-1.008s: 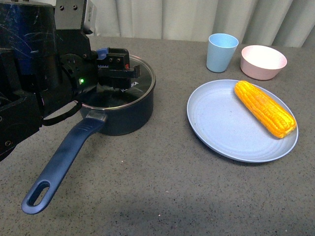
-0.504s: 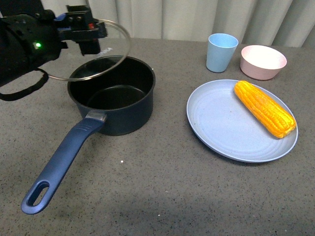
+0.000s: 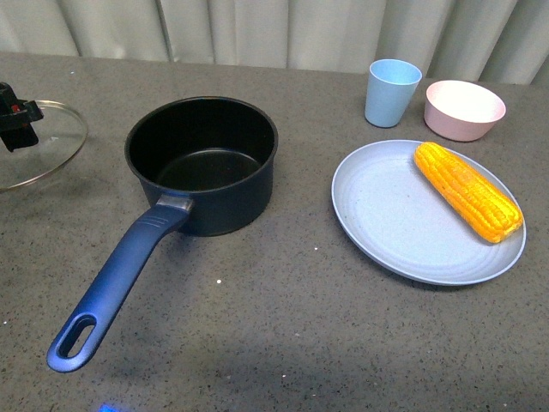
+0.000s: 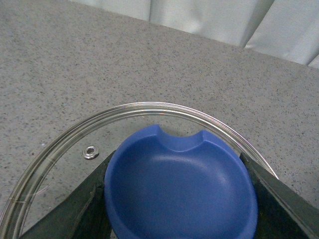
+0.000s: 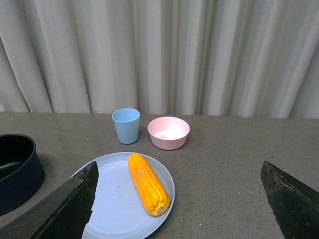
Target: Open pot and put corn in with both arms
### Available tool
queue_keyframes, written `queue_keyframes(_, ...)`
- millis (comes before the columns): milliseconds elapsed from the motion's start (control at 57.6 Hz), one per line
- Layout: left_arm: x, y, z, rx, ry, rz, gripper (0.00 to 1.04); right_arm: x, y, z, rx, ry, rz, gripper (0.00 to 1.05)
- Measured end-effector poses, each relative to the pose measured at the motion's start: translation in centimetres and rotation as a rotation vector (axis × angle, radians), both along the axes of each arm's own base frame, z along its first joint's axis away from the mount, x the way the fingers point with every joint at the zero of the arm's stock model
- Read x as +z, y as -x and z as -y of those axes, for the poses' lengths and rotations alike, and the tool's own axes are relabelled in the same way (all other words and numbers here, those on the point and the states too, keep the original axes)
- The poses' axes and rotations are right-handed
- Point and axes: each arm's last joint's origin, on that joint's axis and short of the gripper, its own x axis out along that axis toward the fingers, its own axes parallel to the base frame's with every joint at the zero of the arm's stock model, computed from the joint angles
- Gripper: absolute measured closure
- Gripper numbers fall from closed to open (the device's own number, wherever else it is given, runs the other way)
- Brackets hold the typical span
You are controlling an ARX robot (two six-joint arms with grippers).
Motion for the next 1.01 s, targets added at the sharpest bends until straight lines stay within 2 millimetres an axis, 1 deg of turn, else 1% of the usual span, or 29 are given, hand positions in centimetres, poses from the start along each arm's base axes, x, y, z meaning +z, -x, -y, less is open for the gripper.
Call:
queue_keyframes(104, -1.2, -0.5, 0.4, -0.011, 0.01, -0.015, 0.43, 0.0, 0.0, 0.0, 0.0, 0.0, 0.0, 0.09)
queue_keyframes(295, -3.5, -0.5, 1.5, -0.048, 0.037, -0.056, 0.43, 0.0, 0.0, 0.0, 0.0, 0.0, 0.0, 0.09)
queue_keyframes(347, -4.2, -0.6, 1.5, -0.042, 0.044, -0.065, 0.43, 0.0, 0.0, 0.0, 0.0, 0.0, 0.0, 0.09)
queue_keyframes(660, -4.7, -1.0, 1.0, -0.015, 0.045, -0.061, 0.42, 0.0, 0.0, 0.0, 0.0, 0.0, 0.0, 0.09)
queue_keyframes(695, -4.7, -1.0, 0.9, -0.009, 0.048, -0.063, 0.33, 0.0, 0.0, 0.0, 0.0, 0.0, 0.0, 0.09)
queue_keyframes(747, -4.7, -1.0, 0.7, 0.0, 0.048, -0.062, 0.22, 0.0, 0.0, 0.0, 0.0, 0.0, 0.0, 0.09)
queue_keyframes(851, -4.3, -0.9, 0.4, 0.01, 0.046, -0.055, 0.06, 0.0, 0.0, 0.0, 0.0, 0.0, 0.0, 0.09)
queue_keyframes(886, -4.0, -0.8, 0.4, 0.014, 0.046, -0.051, 0.05, 0.0, 0.0, 0.0, 0.0, 0.0, 0.0, 0.09)
queue_keyframes(938, -3.3, -0.7, 0.4, 0.017, 0.045, -0.043, 0.07, 0.0, 0.0, 0.0, 0.0, 0.0, 0.0, 0.09)
queue_keyframes(1008, -2.2, -0.6, 0.3, 0.034, 0.037, -0.034, 0.07, 0.0, 0.0, 0.0, 0.0, 0.0, 0.0, 0.09)
